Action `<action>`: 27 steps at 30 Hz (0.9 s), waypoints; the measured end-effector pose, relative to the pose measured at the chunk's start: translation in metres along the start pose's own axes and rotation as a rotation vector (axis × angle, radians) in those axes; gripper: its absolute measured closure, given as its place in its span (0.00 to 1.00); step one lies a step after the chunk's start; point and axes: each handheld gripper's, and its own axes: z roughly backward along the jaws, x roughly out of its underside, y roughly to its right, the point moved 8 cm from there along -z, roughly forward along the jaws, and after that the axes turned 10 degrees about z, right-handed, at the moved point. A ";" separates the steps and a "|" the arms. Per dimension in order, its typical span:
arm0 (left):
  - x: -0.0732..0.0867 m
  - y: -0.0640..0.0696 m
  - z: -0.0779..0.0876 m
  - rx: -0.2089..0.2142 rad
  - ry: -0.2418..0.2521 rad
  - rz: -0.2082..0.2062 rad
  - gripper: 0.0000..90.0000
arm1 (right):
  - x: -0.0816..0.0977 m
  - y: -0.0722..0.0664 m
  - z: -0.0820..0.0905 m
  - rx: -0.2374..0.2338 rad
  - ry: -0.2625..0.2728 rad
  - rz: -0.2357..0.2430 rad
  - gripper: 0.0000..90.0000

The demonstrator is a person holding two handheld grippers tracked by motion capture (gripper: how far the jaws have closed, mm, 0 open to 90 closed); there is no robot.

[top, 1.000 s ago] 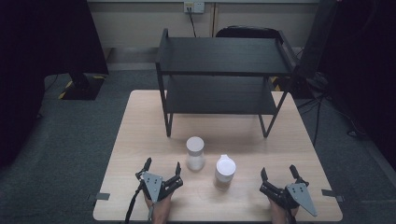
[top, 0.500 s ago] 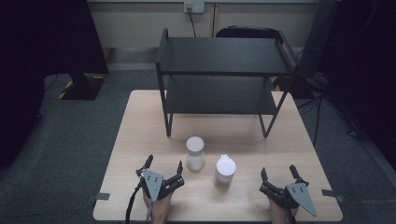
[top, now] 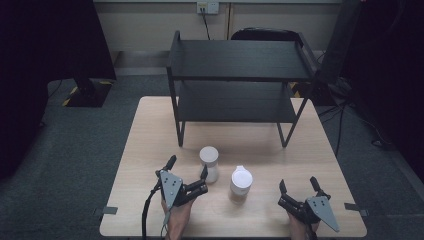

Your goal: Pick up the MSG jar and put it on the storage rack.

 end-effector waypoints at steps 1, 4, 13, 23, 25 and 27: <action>0.001 0.001 -0.002 0.010 0.004 0.001 0.00 | 0.000 0.000 0.000 0.000 0.000 0.000 0.00; 0.003 0.005 -0.009 0.041 0.004 0.011 0.00 | 0.000 0.000 0.000 0.000 0.000 0.001 0.00; 0.016 0.016 -0.029 0.011 -0.033 -0.016 0.00 | 0.000 0.000 0.000 0.000 0.000 0.001 0.00; 0.029 0.015 -0.039 0.013 -0.058 -0.027 0.02 | 0.000 0.000 0.000 -0.003 0.001 0.000 0.00; 0.032 0.014 -0.040 0.010 -0.055 -0.029 0.03 | 0.000 0.000 0.000 -0.004 0.001 0.000 0.00; 0.034 0.013 -0.042 0.000 -0.061 -0.030 0.02 | 0.000 0.001 0.000 -0.007 0.002 0.000 0.00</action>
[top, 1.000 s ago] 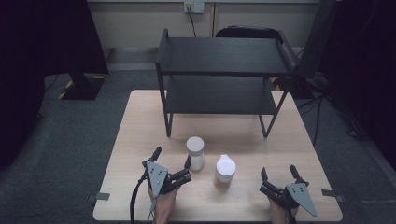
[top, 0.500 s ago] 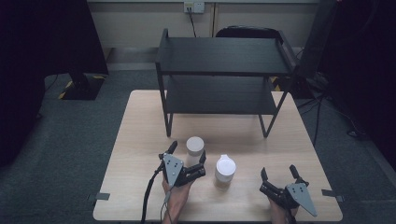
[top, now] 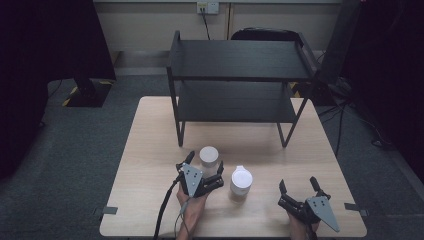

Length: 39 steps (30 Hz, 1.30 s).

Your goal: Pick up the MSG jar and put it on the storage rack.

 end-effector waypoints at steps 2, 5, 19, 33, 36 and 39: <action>0.001 -0.001 -0.003 -0.006 -0.012 0.005 0.02 | 0.000 0.000 0.000 -0.002 0.000 0.000 0.00; 0.003 0.000 -0.006 -0.029 -0.029 0.012 0.02 | 0.000 0.000 0.000 -0.002 0.000 0.000 0.00; 0.009 0.001 -0.012 -0.034 -0.063 0.036 0.23 | 0.000 0.000 0.000 -0.003 0.001 -0.002 0.00; 0.010 0.005 -0.012 -0.033 -0.062 0.028 0.38 | 0.000 0.001 0.000 -0.004 0.002 -0.003 0.00; 0.010 0.005 -0.012 -0.033 -0.066 0.026 0.38 | 0.000 0.001 0.000 -0.003 0.002 -0.003 0.00; 0.009 0.004 -0.012 -0.031 -0.068 0.019 0.38 | 0.000 0.001 0.000 -0.004 0.001 -0.002 0.00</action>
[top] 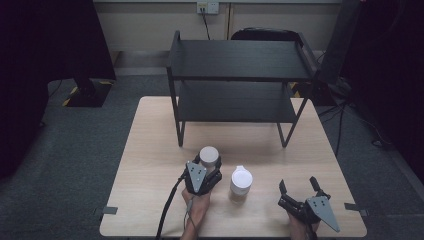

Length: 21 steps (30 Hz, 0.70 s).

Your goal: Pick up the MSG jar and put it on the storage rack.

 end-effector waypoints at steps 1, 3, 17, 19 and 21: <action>0.000 -0.001 0.000 0.003 0.001 0.000 0.38 | 0.000 0.000 0.000 0.000 0.000 0.000 0.00; 0.000 -0.001 0.000 0.006 0.001 -0.002 0.38 | 0.000 0.000 0.000 0.000 -0.001 0.001 0.00; -0.002 -0.001 0.000 0.004 -0.003 0.000 0.38 | 0.000 0.000 0.000 0.000 -0.001 0.001 0.00; -0.005 -0.003 0.000 0.000 0.000 0.008 0.38 | 0.000 0.000 0.000 0.000 -0.002 0.001 0.00; -0.009 -0.006 0.001 0.012 0.003 0.009 0.38 | 0.000 0.000 0.000 0.000 -0.002 0.001 0.00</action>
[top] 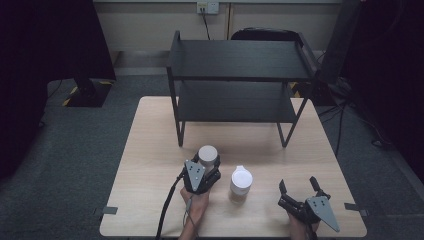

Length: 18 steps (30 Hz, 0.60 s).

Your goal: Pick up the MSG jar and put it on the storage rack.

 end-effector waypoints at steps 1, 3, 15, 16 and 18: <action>0.000 0.000 0.000 0.000 0.000 0.000 0.38 | 0.000 0.000 0.000 0.000 0.000 0.000 0.00; -0.004 0.000 0.001 0.009 0.001 -0.012 0.38 | 0.000 0.000 0.000 0.002 0.000 0.000 0.00; -0.022 0.000 0.007 0.090 -0.005 -0.040 0.38 | 0.000 0.000 0.000 0.001 0.000 0.000 0.00; -0.023 0.000 0.008 0.096 -0.005 -0.046 0.38 | 0.000 0.000 0.000 0.002 0.000 0.000 0.00; -0.026 0.001 0.010 0.105 -0.001 -0.052 0.38 | 0.000 0.000 0.000 0.001 0.000 0.000 0.00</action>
